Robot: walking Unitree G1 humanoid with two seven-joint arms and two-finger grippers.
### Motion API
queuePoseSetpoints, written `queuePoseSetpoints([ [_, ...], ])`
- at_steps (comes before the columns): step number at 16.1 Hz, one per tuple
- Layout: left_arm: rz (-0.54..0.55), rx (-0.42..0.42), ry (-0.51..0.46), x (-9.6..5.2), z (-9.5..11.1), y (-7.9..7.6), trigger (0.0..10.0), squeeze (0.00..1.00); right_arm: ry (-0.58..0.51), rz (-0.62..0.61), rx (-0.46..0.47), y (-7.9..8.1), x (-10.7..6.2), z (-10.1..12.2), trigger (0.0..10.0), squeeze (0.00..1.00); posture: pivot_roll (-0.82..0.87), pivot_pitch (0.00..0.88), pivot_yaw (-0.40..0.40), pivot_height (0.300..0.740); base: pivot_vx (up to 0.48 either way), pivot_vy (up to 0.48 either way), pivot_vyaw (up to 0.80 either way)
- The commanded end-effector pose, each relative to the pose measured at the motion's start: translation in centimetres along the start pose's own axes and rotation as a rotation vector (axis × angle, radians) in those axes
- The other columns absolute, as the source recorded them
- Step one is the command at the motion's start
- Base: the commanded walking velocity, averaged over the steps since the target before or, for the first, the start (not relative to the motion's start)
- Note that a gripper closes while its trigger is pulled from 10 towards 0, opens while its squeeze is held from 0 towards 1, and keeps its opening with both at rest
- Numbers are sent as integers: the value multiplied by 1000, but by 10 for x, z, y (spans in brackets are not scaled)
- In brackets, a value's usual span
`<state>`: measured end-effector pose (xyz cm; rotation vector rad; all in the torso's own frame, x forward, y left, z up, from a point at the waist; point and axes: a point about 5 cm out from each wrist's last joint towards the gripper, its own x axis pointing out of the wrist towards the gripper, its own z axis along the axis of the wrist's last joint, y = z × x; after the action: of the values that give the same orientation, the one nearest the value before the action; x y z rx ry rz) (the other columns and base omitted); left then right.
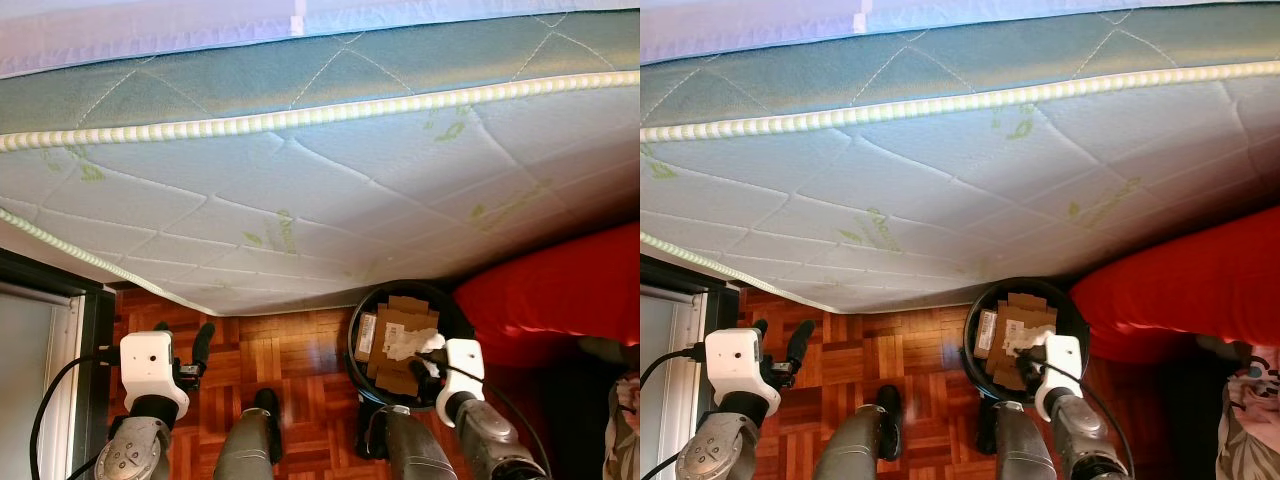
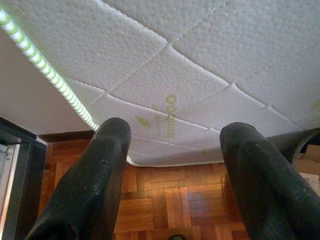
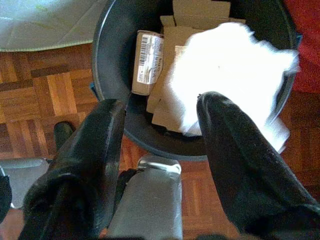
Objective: Clean up the room
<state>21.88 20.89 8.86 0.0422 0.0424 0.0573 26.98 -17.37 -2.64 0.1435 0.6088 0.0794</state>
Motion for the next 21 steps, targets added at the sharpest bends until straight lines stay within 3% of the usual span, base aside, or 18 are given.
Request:
queuePoseSetpoints([
  [1, 10, -2, 53, -9, -10, 1, 10000, 0, 80, 6, -4, 1, -6, -24, 10000, 1000, 261, 537, -4, 740, 0, 0, 0],
  [3, 11, -2, 54, -9, -10, 1, 10000, 0, 90, 21, -33, 3, -6, -26, 10000, 1000, 263, 537, -4, 740, 0, 0, 0],
  [4, 12, -2, 54, -10, -10, 1, 10000, 0, 85, 24, -143, 5, -6, -26, 10000, 1000, 264, 541, -5, 740, 0, 0, 0],
  [6, 13, -5, 60, -10, -12, 0, 10000, 0, 75, 19, -162, 8, -5, -24, 10000, 1000, 264, 541, -5, 740, 0, 0, 0],
  [7, 11, -7, 60, -10, -12, -2, 10000, 0, 81, 24, -168, 10, -5, -26, 10000, 55, 259, 539, -11, 740, 0, 0, 0],
  [8, 10, -8, 61, -10, -13, -2, 10000, 0, 85, 25, -167, 10, -6, -27, 10000, 0, 259, 538, -11, 740, 0, 0, 0],
  [12, 16, -7, 104, -10, -27, 1, 10000, 0, 49, -64, -11, -2, -8, -25, 10000, 0, 241, 487, -20, 740, 0, 0, 0],
  [14, 41, -7, 171, -11, -47, 11, 10000, 0, -11, -190, 176, -26, -13, -21, 10000, 0, 222, 418, -28, 740, 0, 0, 0],
  [16, 62, -18, 262, -9, -74, 16, 10000, 0, -17, -210, 165, -34, -18, -25, 10000, 0, 202, 323, -38, 740, 0, 0, 0],
  [18, 68, -21, 299, -9, -84, 16, 10000, 0, -11, -211, 169, -35, -19, -27, 10000, 0, 198, 287, -37, 740, 0, 0, 0],
  [21, 89, -42, 431, -9, -115, 16, 10000, 0, 41, -221, 184, -35, -22, -40, 10000, 0, 165, 146, -50, 740, 0, 0, 0],
])
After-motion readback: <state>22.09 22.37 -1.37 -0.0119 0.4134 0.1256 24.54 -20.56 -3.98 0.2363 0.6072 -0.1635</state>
